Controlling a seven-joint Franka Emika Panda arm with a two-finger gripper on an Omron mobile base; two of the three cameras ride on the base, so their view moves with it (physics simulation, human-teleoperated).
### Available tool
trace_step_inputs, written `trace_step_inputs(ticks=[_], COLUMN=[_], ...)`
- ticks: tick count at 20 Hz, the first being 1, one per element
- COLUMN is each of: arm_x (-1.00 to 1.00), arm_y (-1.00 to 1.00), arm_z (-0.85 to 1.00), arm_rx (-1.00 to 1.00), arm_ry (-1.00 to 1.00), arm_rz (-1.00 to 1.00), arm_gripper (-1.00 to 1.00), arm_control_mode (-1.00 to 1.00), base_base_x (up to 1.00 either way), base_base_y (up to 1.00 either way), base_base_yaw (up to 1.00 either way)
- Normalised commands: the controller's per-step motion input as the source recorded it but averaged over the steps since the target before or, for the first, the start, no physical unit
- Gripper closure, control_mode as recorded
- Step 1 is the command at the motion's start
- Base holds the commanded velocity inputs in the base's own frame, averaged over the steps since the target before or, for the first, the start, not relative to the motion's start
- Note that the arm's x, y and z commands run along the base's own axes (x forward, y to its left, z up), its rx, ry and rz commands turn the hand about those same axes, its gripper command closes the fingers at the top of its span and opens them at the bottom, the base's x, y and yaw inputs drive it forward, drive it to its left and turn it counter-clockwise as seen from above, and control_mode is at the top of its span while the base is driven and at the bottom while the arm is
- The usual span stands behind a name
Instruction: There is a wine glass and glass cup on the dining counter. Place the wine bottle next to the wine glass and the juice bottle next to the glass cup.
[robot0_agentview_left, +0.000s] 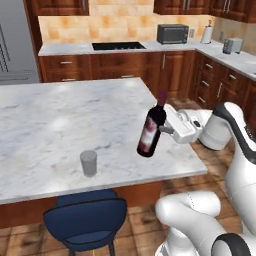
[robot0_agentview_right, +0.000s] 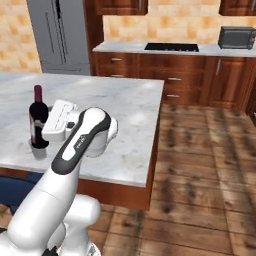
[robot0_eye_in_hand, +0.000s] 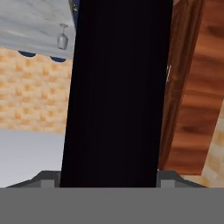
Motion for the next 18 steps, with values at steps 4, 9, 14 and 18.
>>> trace_step_inputs(ticks=[4, 9, 14, 18], arm_x=[0.0, 0.0, 0.0, 0.0], arm_y=[0.0, 0.0, 0.0, 0.0], arm_z=[0.0, 0.0, 0.0, 0.0], arm_rx=[0.0, 0.0, 0.0, 0.0], arm_ry=[0.0, 0.0, 0.0, 0.0], arm_rz=[0.0, 0.0, 0.0, 0.0], arm_gripper=[1.0, 1.0, 1.0, 1.0], arm_control_mode=[1.0, 1.0, 1.0, 1.0], base_base_x=[-0.81, -0.51, -0.01, 0.0], base_base_y=[1.0, 1.0, 1.0, 1.0], base_base_yaw=[0.0, 0.0, -0.06, -0.1])
